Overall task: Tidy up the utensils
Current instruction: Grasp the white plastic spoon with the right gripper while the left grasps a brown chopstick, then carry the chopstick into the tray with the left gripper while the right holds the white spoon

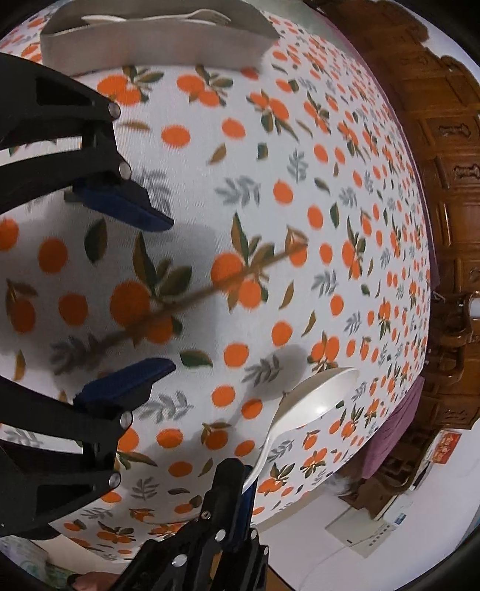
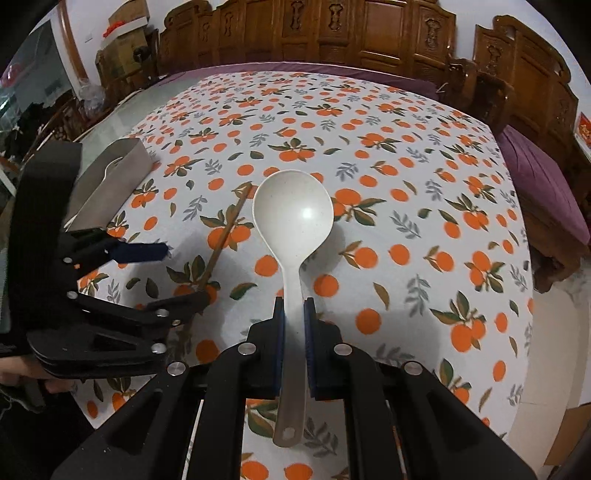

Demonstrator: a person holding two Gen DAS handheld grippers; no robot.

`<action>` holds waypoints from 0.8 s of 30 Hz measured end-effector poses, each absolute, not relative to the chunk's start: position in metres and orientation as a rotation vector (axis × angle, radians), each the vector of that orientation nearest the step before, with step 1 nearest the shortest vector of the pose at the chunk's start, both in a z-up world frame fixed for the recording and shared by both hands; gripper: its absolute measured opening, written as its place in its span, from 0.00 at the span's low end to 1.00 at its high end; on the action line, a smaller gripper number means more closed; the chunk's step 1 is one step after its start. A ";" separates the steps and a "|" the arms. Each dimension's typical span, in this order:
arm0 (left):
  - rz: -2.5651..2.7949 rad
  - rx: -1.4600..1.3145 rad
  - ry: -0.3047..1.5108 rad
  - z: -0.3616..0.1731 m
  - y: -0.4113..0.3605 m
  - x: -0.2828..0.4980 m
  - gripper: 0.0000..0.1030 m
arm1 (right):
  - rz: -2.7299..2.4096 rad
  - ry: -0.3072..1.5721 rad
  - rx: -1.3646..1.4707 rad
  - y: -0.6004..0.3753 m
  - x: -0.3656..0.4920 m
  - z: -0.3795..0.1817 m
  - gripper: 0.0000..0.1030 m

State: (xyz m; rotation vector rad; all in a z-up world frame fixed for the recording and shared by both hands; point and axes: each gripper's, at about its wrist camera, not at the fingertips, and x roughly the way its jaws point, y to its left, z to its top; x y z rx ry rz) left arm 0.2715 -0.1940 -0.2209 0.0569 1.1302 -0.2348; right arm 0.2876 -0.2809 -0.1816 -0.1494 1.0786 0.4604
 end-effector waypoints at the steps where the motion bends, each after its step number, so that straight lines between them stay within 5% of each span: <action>1: -0.230 0.064 1.130 -0.222 -0.197 0.272 0.60 | 0.456 1.077 -0.145 -0.282 0.286 -0.181 0.11; 6: -0.207 0.103 1.128 -0.229 -0.201 0.271 0.55 | 0.446 1.070 -0.140 -0.284 0.281 -0.177 0.11; 9: -0.195 0.123 1.139 -0.229 -0.194 0.270 0.40 | 0.442 1.053 -0.127 -0.283 0.276 -0.170 0.11; 13: -0.192 0.113 1.152 -0.227 -0.178 0.271 0.06 | 0.442 1.042 -0.118 -0.277 0.272 -0.165 0.11; 24: -0.233 0.055 1.164 -0.218 -0.143 0.255 0.04 | 0.440 1.049 -0.118 -0.252 0.258 -0.163 0.11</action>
